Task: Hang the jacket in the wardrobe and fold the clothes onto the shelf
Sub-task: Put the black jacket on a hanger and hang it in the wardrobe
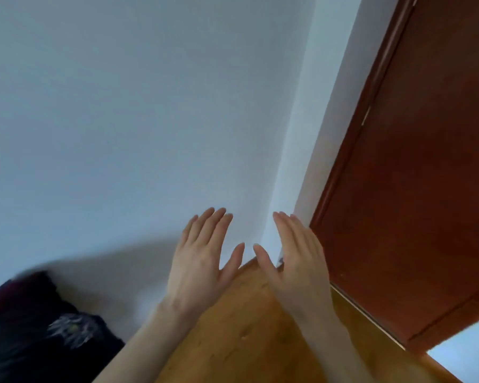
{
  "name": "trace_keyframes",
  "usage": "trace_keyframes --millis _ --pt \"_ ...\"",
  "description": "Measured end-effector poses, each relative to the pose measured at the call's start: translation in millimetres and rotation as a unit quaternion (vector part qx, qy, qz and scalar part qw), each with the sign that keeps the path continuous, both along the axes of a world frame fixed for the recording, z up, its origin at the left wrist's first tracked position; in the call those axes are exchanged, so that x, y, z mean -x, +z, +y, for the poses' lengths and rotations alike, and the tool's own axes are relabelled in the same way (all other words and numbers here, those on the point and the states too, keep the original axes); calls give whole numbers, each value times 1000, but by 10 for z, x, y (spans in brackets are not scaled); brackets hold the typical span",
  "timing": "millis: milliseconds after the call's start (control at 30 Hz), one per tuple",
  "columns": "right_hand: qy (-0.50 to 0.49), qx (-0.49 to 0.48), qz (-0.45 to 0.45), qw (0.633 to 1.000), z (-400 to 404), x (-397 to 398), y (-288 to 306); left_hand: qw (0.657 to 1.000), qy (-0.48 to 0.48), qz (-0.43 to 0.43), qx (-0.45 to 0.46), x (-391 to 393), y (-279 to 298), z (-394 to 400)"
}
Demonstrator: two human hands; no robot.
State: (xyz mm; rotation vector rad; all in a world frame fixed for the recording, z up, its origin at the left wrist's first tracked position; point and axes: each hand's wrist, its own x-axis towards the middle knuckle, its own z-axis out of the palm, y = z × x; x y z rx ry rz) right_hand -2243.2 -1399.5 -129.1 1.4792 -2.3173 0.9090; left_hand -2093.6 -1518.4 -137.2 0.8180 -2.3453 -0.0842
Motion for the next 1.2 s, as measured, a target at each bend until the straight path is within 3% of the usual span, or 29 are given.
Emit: trace_keyframes --millis 233,400,567,733,1033,1200 --pt "211 -36 15 977 -996 -344 -229 980 196 8 -13 -763 -110 -248" --pt "340 -35 8 940 -1599 -958 -394 930 365 20 -46 -1563 -330 -214" --pt "420 -62 16 905 -2090 -1572 -621 876 474 25 -84 -2237 -690 -256" --pt "473 -93 26 876 -2451 -1888 -907 846 522 36 -100 -2522 -1049 -492" --pt "521 -164 48 836 -2965 -2150 -1449 837 526 1 -151 -2594 -1728 -712" --pt "578 -213 70 784 -3204 -2300 -1816 834 520 -31 -183 -2496 -1996 -793"
